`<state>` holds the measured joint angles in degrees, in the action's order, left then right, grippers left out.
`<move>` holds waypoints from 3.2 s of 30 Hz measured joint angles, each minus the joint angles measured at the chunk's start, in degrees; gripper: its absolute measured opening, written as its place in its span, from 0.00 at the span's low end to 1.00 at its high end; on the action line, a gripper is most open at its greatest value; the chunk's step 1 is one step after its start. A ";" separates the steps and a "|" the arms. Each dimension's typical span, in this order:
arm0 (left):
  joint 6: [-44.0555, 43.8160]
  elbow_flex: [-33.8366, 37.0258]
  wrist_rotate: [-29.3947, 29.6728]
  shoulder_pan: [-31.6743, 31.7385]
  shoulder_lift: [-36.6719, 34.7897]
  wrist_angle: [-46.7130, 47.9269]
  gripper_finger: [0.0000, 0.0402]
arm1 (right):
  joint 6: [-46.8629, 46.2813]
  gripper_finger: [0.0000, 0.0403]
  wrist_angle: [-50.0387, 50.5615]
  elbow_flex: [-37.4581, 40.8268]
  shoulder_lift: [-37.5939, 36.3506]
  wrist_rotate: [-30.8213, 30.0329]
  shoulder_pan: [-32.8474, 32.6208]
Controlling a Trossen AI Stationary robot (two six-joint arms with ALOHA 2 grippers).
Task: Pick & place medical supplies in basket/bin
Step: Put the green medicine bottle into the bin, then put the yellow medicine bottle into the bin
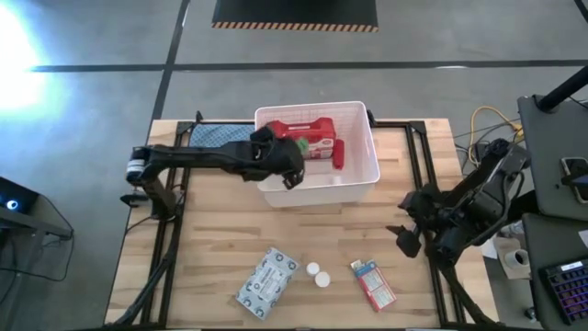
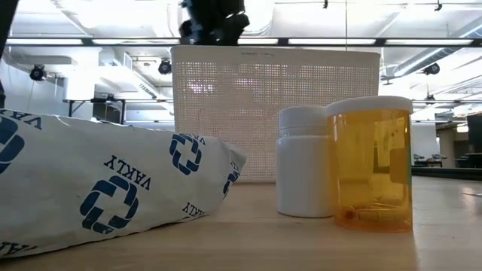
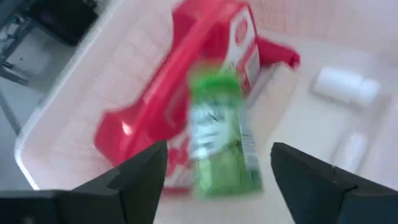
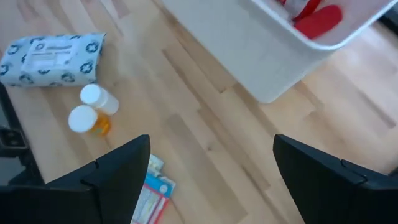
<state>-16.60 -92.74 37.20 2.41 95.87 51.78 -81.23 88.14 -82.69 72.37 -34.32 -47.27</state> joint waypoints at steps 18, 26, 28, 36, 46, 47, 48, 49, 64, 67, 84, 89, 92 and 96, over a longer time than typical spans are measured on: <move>-9.02 16.69 -1.79 -23.44 -25.00 -13.82 0.73 | 19.16 0.82 -44.44 10.86 16.14 3.45 0.07; -13.67 23.99 -1.98 -33.30 -29.48 -13.77 0.73 | 9.24 0.82 -49.33 3.61 31.84 5.68 0.86; -14.32 25.71 -2.00 -35.02 -30.11 -13.77 0.73 | 8.98 0.82 -49.29 0.74 35.28 5.68 0.87; -17.21 29.05 -2.70 -39.27 -30.60 -13.85 0.73 | 7.07 0.82 -40.64 -8.39 45.58 5.89 1.52; -17.32 29.34 -2.77 -40.38 -30.60 -13.92 0.73 | 7.81 0.82 -36.19 -9.15 46.78 4.30 3.38; -17.32 29.34 -2.75 -40.37 -30.60 -13.92 0.73 | 9.01 0.82 -36.48 -9.08 46.78 4.29 3.88; -17.31 29.34 -2.75 -40.36 -30.60 -13.92 0.73 | 10.14 0.82 -36.97 -9.07 46.78 4.21 4.36; -17.31 29.36 -2.74 -40.36 -30.60 -13.92 0.73 | 11.43 0.82 -37.61 -9.05 46.78 4.14 4.80; -20.00 29.39 -2.59 -40.34 -30.58 -13.89 0.73 | 18.04 0.82 -46.20 -5.28 46.78 4.49 7.08; -20.00 29.39 -2.57 -40.34 -30.56 -13.89 0.73 | 17.35 0.82 -46.99 -5.14 46.78 4.22 7.19; -20.00 29.39 -2.51 -40.30 -30.56 -13.75 0.73 | 14.74 0.81 -51.90 -1.14 46.87 3.01 7.31; -20.00 29.39 -2.51 -40.30 -30.56 -13.59 0.73 | 13.94 0.71 -51.85 -0.64 46.87 3.23 7.32; -20.00 29.39 -2.51 -40.30 -30.56 -13.59 0.73 | 13.96 0.63 -51.86 -0.64 46.87 4.27 7.32; -20.00 29.39 -2.51 -40.30 -30.56 -13.59 0.73 | 14.15 0.52 -51.62 -0.76 46.87 4.66 7.35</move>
<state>-36.60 -63.35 34.70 -37.89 65.32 38.20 -67.08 36.52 -83.46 119.24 -29.66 -39.91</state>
